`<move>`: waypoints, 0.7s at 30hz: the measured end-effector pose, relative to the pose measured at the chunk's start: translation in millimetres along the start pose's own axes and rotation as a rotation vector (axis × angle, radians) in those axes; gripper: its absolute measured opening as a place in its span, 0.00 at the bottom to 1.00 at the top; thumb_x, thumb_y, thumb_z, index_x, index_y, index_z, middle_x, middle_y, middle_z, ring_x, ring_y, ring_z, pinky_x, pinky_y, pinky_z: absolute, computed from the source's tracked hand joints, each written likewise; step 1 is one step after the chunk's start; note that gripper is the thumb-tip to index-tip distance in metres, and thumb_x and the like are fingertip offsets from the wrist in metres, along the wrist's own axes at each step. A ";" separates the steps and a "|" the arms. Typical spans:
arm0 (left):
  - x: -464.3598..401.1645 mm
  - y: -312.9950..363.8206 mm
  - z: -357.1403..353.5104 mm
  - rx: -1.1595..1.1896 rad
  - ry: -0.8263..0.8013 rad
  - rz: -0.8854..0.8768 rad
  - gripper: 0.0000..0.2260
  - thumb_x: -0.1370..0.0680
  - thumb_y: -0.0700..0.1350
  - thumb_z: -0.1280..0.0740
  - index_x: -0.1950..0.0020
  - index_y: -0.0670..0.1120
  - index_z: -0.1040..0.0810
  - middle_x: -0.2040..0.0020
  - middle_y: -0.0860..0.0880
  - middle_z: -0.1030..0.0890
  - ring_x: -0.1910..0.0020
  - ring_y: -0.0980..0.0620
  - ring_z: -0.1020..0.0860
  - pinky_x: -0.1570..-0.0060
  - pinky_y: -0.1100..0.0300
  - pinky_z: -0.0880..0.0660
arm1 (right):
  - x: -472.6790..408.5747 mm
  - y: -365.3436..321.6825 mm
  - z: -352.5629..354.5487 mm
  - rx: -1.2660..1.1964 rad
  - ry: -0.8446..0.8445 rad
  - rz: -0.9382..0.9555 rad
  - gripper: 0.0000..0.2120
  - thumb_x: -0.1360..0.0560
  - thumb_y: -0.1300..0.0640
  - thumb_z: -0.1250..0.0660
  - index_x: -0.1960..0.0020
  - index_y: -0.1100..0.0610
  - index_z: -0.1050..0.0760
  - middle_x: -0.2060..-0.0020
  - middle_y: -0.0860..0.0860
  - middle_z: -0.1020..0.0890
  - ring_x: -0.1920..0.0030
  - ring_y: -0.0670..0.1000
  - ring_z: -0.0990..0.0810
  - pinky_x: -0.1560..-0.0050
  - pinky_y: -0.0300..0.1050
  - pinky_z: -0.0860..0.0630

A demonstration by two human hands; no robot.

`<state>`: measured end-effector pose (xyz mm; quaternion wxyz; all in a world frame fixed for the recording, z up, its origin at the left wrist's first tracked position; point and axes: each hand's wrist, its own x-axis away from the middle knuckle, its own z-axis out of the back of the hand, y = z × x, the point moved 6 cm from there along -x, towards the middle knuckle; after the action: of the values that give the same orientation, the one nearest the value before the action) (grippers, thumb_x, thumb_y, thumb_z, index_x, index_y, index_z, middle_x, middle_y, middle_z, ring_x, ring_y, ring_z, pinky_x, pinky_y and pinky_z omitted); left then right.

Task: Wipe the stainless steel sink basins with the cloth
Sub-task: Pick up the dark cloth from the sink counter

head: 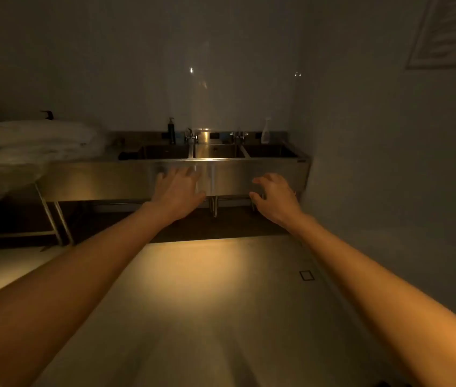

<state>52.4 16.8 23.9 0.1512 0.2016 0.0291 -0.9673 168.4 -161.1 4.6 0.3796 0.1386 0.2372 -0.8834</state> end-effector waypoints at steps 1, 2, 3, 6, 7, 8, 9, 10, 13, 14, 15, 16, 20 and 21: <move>-8.7 3.3 -6.0 -0.013 -0.011 -0.002 0.25 0.21 0.55 0.38 0.26 0.47 0.36 0.27 0.43 0.34 0.29 0.42 0.36 0.34 0.43 0.37 | -7.6 8.1 -5.0 -0.012 0.003 -0.005 0.20 0.21 0.51 0.38 0.31 0.55 0.31 0.31 0.56 0.31 0.27 0.57 0.38 0.29 0.55 0.35; -19.0 6.2 -11.9 -0.024 -0.010 0.001 0.25 0.21 0.55 0.38 0.27 0.48 0.35 0.27 0.43 0.34 0.29 0.42 0.36 0.34 0.43 0.37 | -15.1 17.1 -8.3 -0.019 0.009 -0.017 0.20 0.22 0.51 0.38 0.31 0.55 0.31 0.31 0.56 0.31 0.28 0.57 0.38 0.29 0.55 0.35; -29.6 8.0 -20.4 -0.038 -0.022 0.003 0.25 0.21 0.55 0.39 0.26 0.48 0.36 0.27 0.43 0.34 0.29 0.42 0.36 0.34 0.44 0.37 | -23.0 27.8 -16.2 -0.021 0.000 -0.023 0.20 0.22 0.51 0.38 0.31 0.54 0.31 0.31 0.56 0.31 0.28 0.58 0.38 0.29 0.56 0.35; -61.5 18.3 -40.1 -0.047 -0.073 0.006 0.25 0.21 0.55 0.39 0.26 0.48 0.36 0.27 0.43 0.35 0.29 0.42 0.37 0.34 0.44 0.38 | -40.5 56.2 -34.1 -0.027 -0.048 -0.045 0.20 0.22 0.50 0.37 0.31 0.54 0.31 0.33 0.56 0.30 0.29 0.58 0.36 0.30 0.56 0.35; -73.7 21.7 -45.2 -0.046 -0.071 0.003 0.25 0.21 0.55 0.39 0.26 0.48 0.36 0.26 0.43 0.35 0.29 0.42 0.37 0.34 0.43 0.38 | -47.4 68.6 -36.6 -0.023 -0.051 -0.050 0.21 0.22 0.50 0.37 0.31 0.54 0.31 0.33 0.56 0.30 0.28 0.58 0.37 0.29 0.56 0.35; -84.5 26.3 -47.7 -0.041 -0.070 0.008 0.25 0.21 0.55 0.39 0.26 0.48 0.36 0.26 0.43 0.36 0.29 0.42 0.37 0.34 0.43 0.38 | -53.7 79.8 -35.0 -0.020 -0.052 -0.065 0.21 0.22 0.50 0.37 0.31 0.55 0.31 0.32 0.56 0.30 0.28 0.58 0.37 0.29 0.56 0.35; -96.0 30.6 -52.3 -0.040 -0.068 0.007 0.25 0.21 0.55 0.39 0.26 0.48 0.36 0.26 0.43 0.35 0.29 0.42 0.37 0.34 0.43 0.38 | -62.0 93.6 -34.2 -0.015 -0.050 -0.077 0.21 0.22 0.51 0.37 0.31 0.55 0.31 0.31 0.56 0.30 0.28 0.58 0.38 0.29 0.55 0.36; -106.0 35.2 -56.4 -0.038 -0.071 0.009 0.25 0.21 0.55 0.39 0.26 0.48 0.37 0.26 0.43 0.35 0.29 0.42 0.37 0.34 0.43 0.38 | -70.1 106.1 -31.3 -0.011 -0.046 -0.087 0.21 0.22 0.51 0.37 0.31 0.56 0.31 0.31 0.56 0.31 0.28 0.58 0.38 0.29 0.55 0.36; -131.4 48.1 -68.5 -0.038 -0.061 0.016 0.25 0.21 0.55 0.39 0.26 0.48 0.37 0.27 0.44 0.35 0.29 0.43 0.36 0.34 0.44 0.38 | -96.1 136.6 -21.2 -0.007 -0.007 -0.080 0.21 0.22 0.51 0.37 0.31 0.57 0.31 0.32 0.57 0.30 0.28 0.58 0.37 0.30 0.54 0.35; -137.6 51.7 -73.6 -0.034 -0.057 0.017 0.25 0.21 0.55 0.39 0.26 0.48 0.36 0.27 0.44 0.34 0.29 0.43 0.36 0.34 0.45 0.37 | -103.0 143.1 -19.7 -0.014 0.007 -0.073 0.21 0.22 0.52 0.37 0.31 0.57 0.31 0.33 0.57 0.29 0.29 0.58 0.36 0.30 0.54 0.35; -142.2 54.7 -79.4 -0.025 -0.052 0.016 0.25 0.21 0.55 0.39 0.27 0.48 0.36 0.28 0.44 0.33 0.30 0.44 0.35 0.34 0.45 0.37 | -108.4 148.9 -21.3 -0.027 0.018 -0.067 0.21 0.22 0.52 0.37 0.31 0.57 0.30 0.33 0.57 0.29 0.29 0.57 0.36 0.31 0.53 0.35; -145.0 57.2 -86.2 -0.017 -0.060 0.017 0.24 0.21 0.55 0.38 0.27 0.48 0.35 0.29 0.44 0.32 0.30 0.44 0.35 0.35 0.46 0.37 | -111.7 153.3 -25.3 -0.037 0.015 -0.067 0.20 0.22 0.52 0.37 0.32 0.57 0.30 0.34 0.57 0.28 0.30 0.57 0.35 0.32 0.52 0.35; -151.4 56.0 -118.2 0.004 -0.083 0.016 0.23 0.22 0.54 0.37 0.29 0.48 0.33 0.30 0.44 0.31 0.32 0.44 0.33 0.36 0.47 0.35 | -114.6 165.4 -64.0 -0.043 -0.083 -0.100 0.22 0.22 0.51 0.37 0.30 0.56 0.32 0.32 0.56 0.30 0.28 0.57 0.37 0.30 0.53 0.37; -152.9 53.1 -127.1 0.005 -0.093 0.019 0.23 0.22 0.55 0.37 0.29 0.48 0.33 0.30 0.44 0.31 0.32 0.44 0.33 0.36 0.46 0.35 | -115.8 168.1 -75.4 -0.043 -0.109 -0.107 0.22 0.22 0.50 0.37 0.30 0.56 0.32 0.31 0.56 0.31 0.28 0.57 0.38 0.30 0.53 0.37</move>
<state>250.5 24.1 -31.4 0.1609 0.1573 0.0177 -0.9742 375.0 -152.3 -63.0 0.3472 0.0692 0.2424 -0.9033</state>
